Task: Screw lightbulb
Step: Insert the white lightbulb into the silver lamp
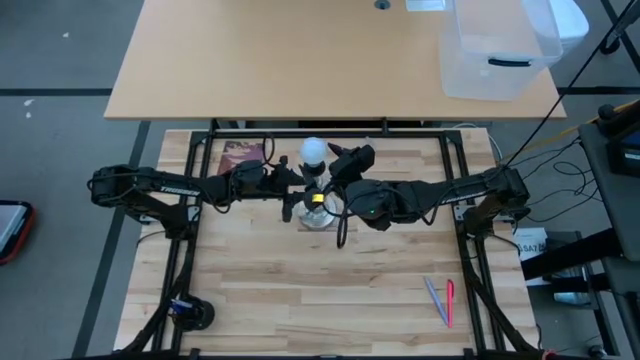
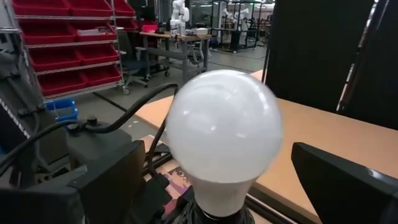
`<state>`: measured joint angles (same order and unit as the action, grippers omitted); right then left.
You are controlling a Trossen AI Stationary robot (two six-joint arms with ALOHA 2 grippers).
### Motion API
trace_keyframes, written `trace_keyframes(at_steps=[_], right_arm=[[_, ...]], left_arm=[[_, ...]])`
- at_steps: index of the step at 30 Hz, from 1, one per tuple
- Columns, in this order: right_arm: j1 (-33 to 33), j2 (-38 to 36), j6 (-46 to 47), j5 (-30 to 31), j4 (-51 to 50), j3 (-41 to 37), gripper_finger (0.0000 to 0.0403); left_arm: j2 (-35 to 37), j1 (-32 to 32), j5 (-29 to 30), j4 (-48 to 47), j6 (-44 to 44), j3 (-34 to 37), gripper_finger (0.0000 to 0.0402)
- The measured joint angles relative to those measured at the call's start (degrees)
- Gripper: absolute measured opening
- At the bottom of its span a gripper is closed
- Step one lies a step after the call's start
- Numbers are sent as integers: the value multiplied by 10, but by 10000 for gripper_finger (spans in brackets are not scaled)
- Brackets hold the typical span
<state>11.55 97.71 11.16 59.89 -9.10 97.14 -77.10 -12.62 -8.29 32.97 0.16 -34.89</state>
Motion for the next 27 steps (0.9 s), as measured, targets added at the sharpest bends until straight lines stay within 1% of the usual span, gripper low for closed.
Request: trace_keyframes(at_steps=[3,8,22,27], right_arm=[[0,0,-3,-8,0,0,398],[-1,0,-3,-45,7,0,398],[-1,-1,-15,-47,17,0,398],[-1,-12,-20,-44,17,0,398]], left_arm=[[0,0,-1,0,0,0,151],[0,0,-1,0,-1,0,151],[0,0,-1,0,-9,0,151],[0,0,-1,0,-10,0,151]])
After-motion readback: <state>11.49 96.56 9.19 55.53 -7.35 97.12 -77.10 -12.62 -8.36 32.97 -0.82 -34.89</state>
